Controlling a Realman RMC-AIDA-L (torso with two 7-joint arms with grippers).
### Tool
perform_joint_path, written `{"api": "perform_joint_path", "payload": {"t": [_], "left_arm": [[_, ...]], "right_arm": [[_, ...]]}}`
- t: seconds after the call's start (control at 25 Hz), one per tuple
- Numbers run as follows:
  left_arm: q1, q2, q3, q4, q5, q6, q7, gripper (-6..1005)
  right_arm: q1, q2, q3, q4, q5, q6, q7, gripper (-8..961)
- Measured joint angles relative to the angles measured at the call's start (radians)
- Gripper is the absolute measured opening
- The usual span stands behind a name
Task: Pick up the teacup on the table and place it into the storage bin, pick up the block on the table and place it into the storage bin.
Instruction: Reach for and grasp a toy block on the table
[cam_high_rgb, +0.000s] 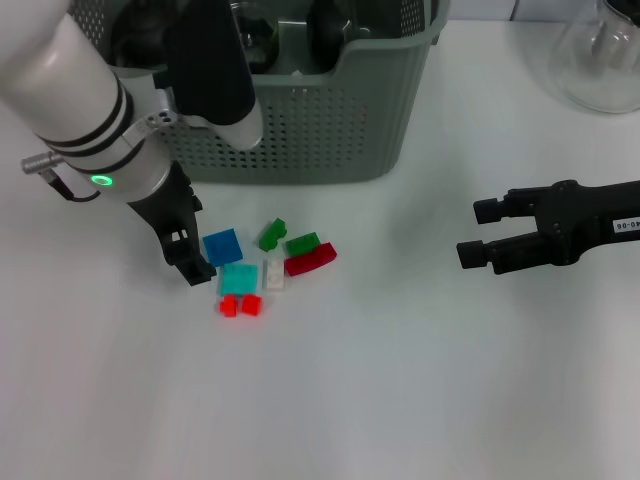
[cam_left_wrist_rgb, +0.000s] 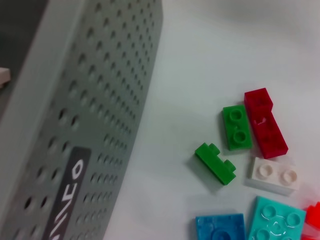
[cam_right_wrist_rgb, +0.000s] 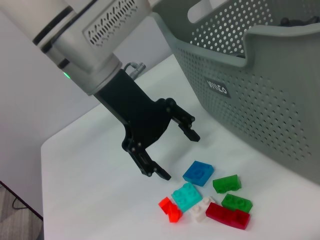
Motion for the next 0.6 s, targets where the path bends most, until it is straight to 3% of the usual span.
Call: {"api": "perform_joint_path", "payload": {"t": [0.6], "left_arm": [[-0.029,0.002,0.039,-0.084,0.004,-0.068,0.009,874]], "right_arm": [[0.000,0.000,0.000,0.010,0.000,0.000,-0.002,946]]}}
